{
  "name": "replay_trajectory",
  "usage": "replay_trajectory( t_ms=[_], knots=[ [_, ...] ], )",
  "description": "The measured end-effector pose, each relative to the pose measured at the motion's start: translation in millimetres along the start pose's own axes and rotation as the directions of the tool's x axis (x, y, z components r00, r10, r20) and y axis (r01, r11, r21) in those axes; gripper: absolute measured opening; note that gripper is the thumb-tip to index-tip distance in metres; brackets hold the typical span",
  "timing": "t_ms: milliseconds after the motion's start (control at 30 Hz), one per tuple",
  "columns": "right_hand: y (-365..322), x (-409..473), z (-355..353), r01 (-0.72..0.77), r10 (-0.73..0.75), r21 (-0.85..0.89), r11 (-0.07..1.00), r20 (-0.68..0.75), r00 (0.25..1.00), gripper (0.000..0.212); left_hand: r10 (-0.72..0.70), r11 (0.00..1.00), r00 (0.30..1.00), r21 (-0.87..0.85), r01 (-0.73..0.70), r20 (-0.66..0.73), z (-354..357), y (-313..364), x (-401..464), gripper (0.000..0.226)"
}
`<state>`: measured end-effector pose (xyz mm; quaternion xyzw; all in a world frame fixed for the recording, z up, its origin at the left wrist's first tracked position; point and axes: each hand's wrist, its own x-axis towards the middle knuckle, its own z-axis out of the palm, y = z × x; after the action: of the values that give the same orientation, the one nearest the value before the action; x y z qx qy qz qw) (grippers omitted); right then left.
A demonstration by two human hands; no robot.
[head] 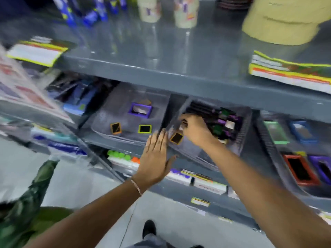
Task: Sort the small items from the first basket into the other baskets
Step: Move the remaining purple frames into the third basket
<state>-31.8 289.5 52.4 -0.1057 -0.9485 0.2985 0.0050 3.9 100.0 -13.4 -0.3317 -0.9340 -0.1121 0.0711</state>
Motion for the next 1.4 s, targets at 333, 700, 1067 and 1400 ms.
replay_trajectory(
  t_ms=[333,700,1067,1400],
  knots=[
    [-88,117,97,0.132,-0.122,-0.086,0.987,0.117,0.986,0.035,0.035,0.996,0.999,-0.087,-0.036,-0.013,5,-65,-19,0.074],
    [-58,178,124,0.142,-0.127,-0.071,0.987,0.184,0.975,0.089,0.103,0.994,0.994,0.022,-0.103,0.021,9,-67,-22,0.077],
    [-54,80,28,0.116,-0.117,-0.013,0.993,-0.075,0.990,0.055,0.062,0.997,0.998,-0.039,-0.062,0.022,7,-24,-14,0.082],
    [112,-69,-93,-0.175,0.171,0.023,0.984,-0.363,0.916,0.056,0.459,0.887,0.885,-0.103,-0.450,0.080,26,145,0,0.080]
  ],
)
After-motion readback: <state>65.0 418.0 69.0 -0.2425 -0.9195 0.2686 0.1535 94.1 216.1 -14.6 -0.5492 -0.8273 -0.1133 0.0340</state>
